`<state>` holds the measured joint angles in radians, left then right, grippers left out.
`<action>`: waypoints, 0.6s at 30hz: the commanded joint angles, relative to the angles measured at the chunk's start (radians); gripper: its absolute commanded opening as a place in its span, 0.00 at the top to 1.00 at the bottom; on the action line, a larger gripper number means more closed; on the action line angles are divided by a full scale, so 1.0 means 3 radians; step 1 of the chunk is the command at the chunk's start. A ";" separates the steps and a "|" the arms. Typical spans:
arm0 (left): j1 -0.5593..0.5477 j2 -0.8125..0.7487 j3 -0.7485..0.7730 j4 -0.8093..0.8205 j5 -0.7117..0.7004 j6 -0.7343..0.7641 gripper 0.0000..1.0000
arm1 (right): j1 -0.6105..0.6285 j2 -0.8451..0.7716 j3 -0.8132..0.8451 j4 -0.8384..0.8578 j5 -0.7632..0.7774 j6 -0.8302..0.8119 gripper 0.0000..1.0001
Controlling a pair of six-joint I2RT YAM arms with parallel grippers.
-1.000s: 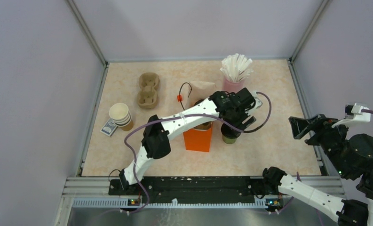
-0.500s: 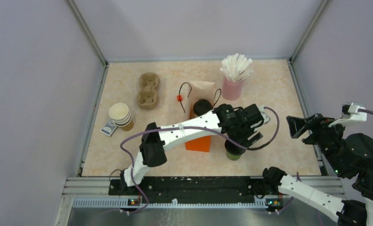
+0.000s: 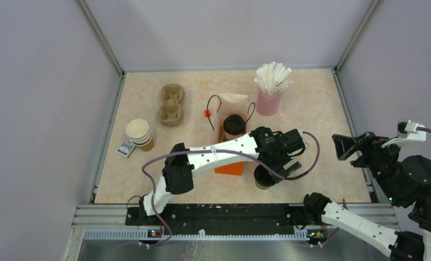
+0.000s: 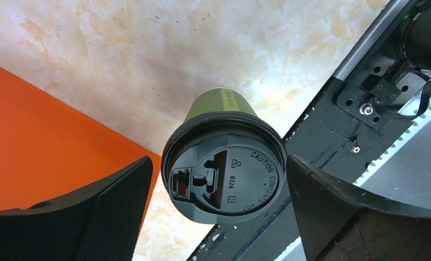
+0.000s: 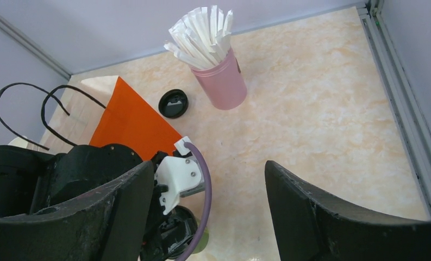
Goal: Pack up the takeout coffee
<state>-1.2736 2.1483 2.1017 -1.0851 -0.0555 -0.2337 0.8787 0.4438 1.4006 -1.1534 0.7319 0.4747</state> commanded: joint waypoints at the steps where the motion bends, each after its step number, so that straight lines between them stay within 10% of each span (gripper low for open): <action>1: -0.0024 -0.0014 0.0114 -0.0145 -0.0078 0.0007 0.02 | -0.0015 -0.0047 0.0011 0.0035 0.0002 0.0001 0.27; 18: -0.0024 0.0001 0.0188 -0.0304 0.0087 0.0060 0.05 | -0.0014 -0.0075 0.0011 0.0047 -0.0001 0.0015 0.27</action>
<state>-1.2736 2.1521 2.1315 -1.1690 -0.0513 -0.2325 0.8787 0.4301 1.4006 -1.1526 0.7319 0.4747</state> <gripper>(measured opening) 0.959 0.732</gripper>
